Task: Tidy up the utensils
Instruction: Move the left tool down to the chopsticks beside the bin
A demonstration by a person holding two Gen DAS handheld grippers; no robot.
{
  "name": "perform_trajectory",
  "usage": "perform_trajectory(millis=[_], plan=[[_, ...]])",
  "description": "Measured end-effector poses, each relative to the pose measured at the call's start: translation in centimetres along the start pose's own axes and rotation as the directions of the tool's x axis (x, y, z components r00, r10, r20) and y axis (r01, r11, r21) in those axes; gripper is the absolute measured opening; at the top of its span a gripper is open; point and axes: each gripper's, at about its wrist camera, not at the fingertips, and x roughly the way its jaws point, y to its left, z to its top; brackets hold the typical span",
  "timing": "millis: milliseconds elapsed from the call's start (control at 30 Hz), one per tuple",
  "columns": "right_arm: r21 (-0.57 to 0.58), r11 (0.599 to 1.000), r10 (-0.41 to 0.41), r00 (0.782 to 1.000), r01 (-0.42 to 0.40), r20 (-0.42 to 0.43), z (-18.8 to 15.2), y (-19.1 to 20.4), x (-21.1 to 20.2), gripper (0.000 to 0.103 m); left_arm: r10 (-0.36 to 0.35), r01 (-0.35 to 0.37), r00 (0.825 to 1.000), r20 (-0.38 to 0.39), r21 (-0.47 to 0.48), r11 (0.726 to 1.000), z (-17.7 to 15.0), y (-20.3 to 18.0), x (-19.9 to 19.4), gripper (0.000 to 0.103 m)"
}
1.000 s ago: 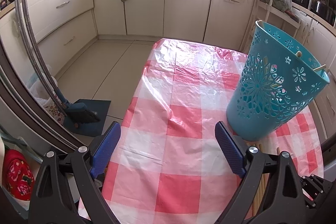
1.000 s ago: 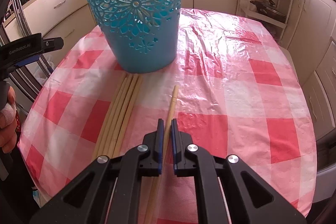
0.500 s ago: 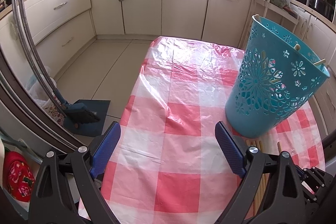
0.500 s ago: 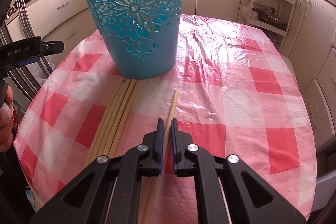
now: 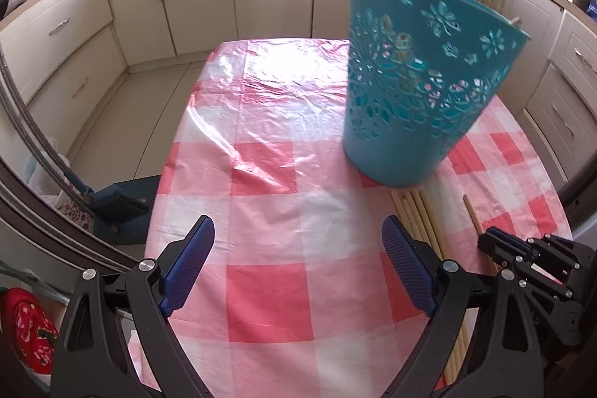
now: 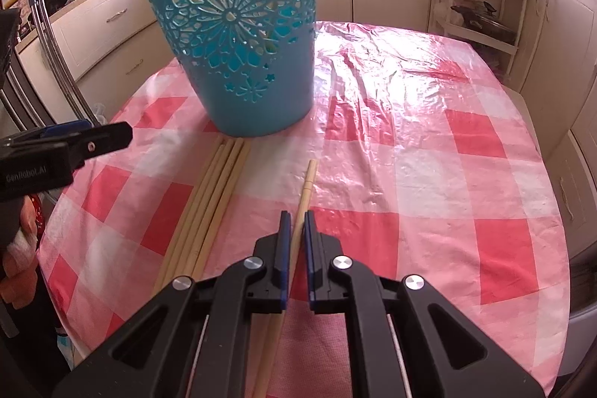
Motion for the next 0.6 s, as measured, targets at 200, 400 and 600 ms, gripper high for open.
perform_trajectory(millis=[200, 400, 600], plan=[[0.005, 1.000, 0.018, 1.000, -0.018, 0.007, -0.1, -0.1, -0.1, 0.008, -0.026, 0.027, 0.999, -0.034, 0.039, 0.999, -0.5, -2.4, 0.9, 0.087], [0.011, 1.000, 0.022, 1.000, -0.022, 0.007, -0.1, -0.2, -0.1, 0.008, -0.023, 0.028, 0.998, -0.058, 0.074, 0.997, -0.5, -4.1, 1.5, 0.087], [-0.009, 1.000, 0.023, 1.000, -0.023, 0.012, -0.1, 0.3, -0.1, 0.016, 0.008, 0.000, 0.997, -0.082, 0.101, 0.995, -0.7, -4.8, 2.5, 0.087]])
